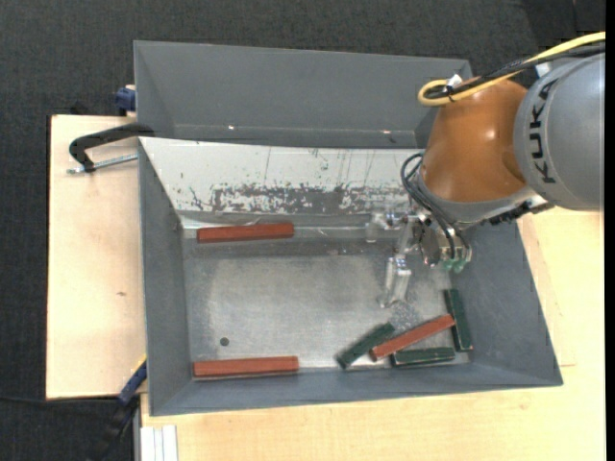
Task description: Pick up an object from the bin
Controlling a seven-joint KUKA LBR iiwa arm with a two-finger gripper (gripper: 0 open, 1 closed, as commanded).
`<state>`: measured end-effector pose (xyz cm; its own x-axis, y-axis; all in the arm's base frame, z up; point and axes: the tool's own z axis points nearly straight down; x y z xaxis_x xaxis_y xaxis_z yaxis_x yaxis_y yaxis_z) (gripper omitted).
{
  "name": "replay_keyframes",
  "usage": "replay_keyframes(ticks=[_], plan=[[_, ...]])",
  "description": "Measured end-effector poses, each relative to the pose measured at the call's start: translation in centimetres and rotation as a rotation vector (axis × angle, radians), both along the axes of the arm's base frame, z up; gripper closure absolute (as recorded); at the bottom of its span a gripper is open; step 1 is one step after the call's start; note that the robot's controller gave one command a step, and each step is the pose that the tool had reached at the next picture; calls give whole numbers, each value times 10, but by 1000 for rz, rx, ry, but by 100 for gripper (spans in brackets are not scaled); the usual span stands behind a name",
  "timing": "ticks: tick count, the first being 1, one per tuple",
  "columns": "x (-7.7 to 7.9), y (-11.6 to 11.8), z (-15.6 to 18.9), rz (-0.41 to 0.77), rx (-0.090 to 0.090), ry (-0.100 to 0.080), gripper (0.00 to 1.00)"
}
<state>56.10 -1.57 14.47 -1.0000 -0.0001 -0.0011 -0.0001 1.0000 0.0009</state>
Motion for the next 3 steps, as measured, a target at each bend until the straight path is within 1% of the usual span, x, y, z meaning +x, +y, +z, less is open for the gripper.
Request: replay_keyframes(ticks=[1,2,3], plan=[[-41,-23,-51,134,0,-7,0],[-60,-33,-40,477,0,-3,0],[-53,-1,-35,392,0,-5,0]])
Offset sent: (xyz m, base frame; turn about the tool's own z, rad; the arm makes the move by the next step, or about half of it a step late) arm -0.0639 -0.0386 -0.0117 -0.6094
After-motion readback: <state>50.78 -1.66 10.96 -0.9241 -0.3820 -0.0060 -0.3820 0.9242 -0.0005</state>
